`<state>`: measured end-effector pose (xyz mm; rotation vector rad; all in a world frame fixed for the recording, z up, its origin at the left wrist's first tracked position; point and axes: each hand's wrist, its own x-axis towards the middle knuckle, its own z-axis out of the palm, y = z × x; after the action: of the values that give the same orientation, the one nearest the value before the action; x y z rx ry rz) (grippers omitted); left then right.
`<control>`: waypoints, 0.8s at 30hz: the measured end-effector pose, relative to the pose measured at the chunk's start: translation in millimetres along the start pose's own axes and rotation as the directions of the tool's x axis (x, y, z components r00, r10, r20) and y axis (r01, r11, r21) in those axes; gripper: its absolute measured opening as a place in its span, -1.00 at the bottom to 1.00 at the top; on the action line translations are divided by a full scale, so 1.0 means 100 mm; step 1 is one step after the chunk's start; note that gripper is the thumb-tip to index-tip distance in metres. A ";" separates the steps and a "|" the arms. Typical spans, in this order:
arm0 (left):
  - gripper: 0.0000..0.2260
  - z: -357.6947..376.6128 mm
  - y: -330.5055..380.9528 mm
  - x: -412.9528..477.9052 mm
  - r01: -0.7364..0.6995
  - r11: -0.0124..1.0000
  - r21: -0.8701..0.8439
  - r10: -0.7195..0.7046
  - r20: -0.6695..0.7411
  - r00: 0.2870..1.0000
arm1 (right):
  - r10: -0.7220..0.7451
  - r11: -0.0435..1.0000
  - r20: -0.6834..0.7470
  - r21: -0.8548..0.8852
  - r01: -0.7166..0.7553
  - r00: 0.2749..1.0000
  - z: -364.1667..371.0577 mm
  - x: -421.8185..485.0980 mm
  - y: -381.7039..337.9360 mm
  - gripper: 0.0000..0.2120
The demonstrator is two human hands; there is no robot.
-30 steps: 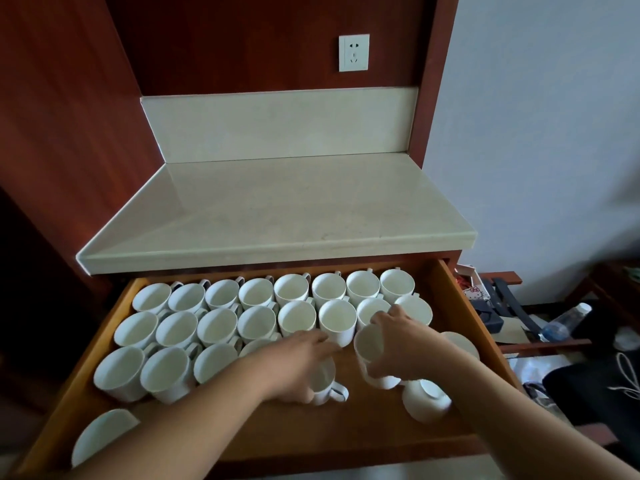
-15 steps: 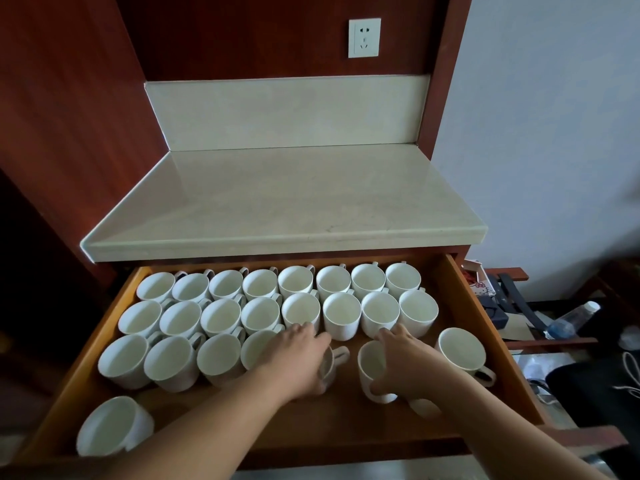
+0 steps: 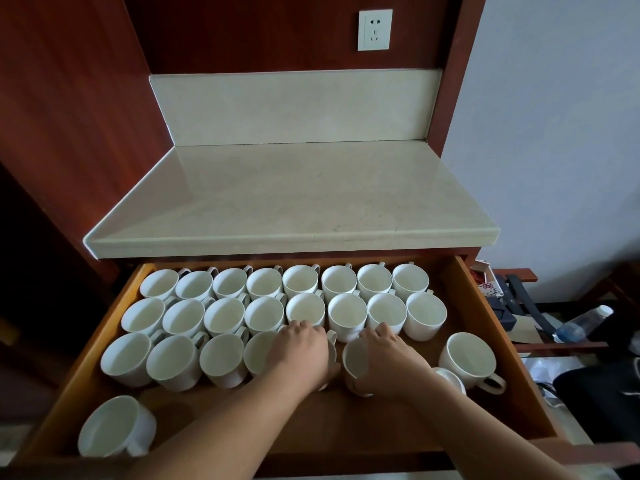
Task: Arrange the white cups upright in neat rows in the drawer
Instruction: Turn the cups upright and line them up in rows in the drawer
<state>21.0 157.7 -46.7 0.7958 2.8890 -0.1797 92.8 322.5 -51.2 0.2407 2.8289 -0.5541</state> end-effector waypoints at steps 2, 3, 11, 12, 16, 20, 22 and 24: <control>-0.37 0.00 -0.01 -0.03 -0.022 1.000 0.000 0.022 -0.009 1.000 | 0.007 1.000 -0.015 0.023 -0.007 1.000 0.04 0.02 0.00 -0.27; -0.34 0.00 -0.04 -0.06 -0.042 0.999 -0.013 0.042 -0.014 0.999 | 0.010 0.999 -0.023 0.032 -0.009 1.000 0.06 0.03 0.01 -0.26; -0.77 0.10 -0.33 -0.30 -0.404 0.914 -0.050 0.395 -0.128 0.910 | 0.020 0.998 -0.080 0.065 -0.014 0.997 0.15 0.08 0.02 -0.28; -0.85 0.09 -0.33 -0.30 -0.423 0.905 -0.048 0.416 -0.110 0.903 | 0.023 0.997 -0.085 0.069 -0.017 0.996 0.16 0.08 0.02 -0.27; -0.85 0.02 -0.28 -0.27 -0.427 0.904 0.019 0.427 -0.050 0.903 | 0.039 0.996 -0.094 0.084 -0.032 0.995 0.17 0.09 0.02 -0.25; -0.86 0.00 -0.26 -0.27 -0.444 0.895 0.041 0.444 -0.004 0.896 | 0.036 0.995 -0.100 0.095 -0.027 0.994 0.17 0.09 0.01 -0.22; -0.84 0.06 -0.29 -0.25 -0.443 0.896 0.039 0.443 0.002 0.897 | 0.032 0.996 -0.105 0.088 -0.022 0.994 0.16 0.08 0.01 -0.22; -0.84 0.07 -0.31 -0.24 -0.433 0.901 0.034 0.434 -0.026 0.901 | 0.026 0.997 -0.111 0.079 -0.017 0.994 0.16 0.08 0.01 -0.22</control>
<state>26.3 118.4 -47.7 1.4302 2.6523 -0.1560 89.1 318.0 -67.9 0.3263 2.9113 -0.6667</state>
